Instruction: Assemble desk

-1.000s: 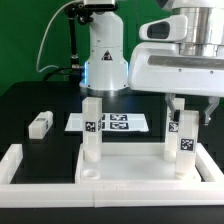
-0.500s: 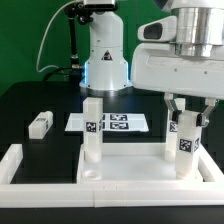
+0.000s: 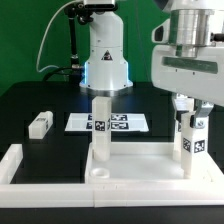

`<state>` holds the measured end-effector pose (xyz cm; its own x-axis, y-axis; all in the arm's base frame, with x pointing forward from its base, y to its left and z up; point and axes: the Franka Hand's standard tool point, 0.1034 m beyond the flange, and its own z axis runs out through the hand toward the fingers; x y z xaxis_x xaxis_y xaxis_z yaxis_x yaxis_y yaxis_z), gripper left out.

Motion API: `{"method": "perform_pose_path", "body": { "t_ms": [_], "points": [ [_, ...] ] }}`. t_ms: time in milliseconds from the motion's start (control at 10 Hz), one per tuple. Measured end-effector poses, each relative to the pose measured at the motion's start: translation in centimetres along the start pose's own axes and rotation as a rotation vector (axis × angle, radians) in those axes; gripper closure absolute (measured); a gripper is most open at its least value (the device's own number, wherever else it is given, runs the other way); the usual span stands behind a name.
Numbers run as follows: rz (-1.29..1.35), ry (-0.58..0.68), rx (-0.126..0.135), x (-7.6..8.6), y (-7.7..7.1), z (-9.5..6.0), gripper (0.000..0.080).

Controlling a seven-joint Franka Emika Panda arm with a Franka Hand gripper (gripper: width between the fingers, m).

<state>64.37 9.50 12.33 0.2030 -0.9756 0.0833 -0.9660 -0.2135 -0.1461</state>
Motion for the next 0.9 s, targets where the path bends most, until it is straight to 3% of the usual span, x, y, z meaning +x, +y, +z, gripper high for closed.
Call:
{"method": "perform_pose_path", "body": {
  "t_ms": [100,400,600,900],
  "points": [
    [0.066,-0.002,0.024,-0.30,-0.05,0.02,0.0507],
    [0.066,-0.002,0.024,-0.30,-0.05,0.02,0.0498],
    [0.066,-0.002,0.024,-0.30,-0.05,0.02,0.0233],
    [0.066,-0.002,0.024,-0.30,-0.05,0.02,0.0168]
  ]
}}
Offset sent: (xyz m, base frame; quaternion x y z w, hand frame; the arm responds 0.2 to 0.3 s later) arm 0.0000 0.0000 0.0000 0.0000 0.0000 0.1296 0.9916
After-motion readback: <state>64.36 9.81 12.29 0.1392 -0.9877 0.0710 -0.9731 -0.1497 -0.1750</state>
